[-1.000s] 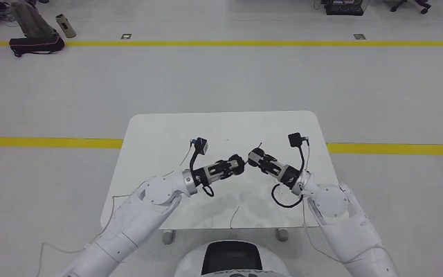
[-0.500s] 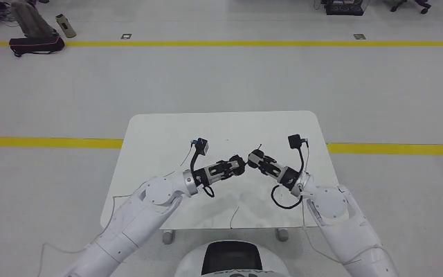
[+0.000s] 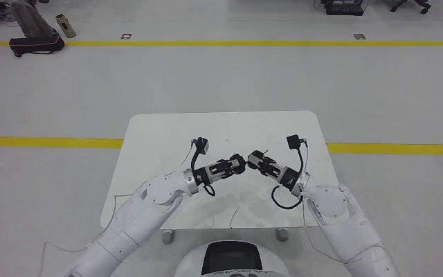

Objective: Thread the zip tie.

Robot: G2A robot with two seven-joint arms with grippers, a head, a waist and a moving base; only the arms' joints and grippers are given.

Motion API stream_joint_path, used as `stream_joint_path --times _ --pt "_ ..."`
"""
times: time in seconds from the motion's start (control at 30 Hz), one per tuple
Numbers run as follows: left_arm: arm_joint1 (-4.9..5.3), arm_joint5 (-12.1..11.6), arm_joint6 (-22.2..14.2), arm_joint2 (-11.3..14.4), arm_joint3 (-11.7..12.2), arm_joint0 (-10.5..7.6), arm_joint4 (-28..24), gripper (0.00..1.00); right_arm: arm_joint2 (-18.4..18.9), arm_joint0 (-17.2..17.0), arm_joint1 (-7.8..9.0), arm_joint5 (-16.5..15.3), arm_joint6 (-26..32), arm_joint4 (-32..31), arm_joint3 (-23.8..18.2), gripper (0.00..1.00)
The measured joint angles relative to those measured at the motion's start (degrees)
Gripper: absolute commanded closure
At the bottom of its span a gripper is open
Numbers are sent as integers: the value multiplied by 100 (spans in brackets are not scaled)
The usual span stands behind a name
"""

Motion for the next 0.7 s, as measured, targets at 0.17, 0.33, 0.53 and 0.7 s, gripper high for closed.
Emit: stream_joint_path --times 0.17,0.33,0.53,0.7 --pt "-3 -25 75 -41 22 -10 39 100 126 -46 41 -64 101 44 -42 0" --pt "-8 -67 142 -95 39 8 -45 100 282 -107 99 -61 405 381 -102 0" --pt "-7 -11 104 -89 67 -7 22 100 330 -101 113 -61 539 527 -85 0" --pt "-17 13 192 -102 45 21 -96 100 307 -108 98 61 560 756 107 0"
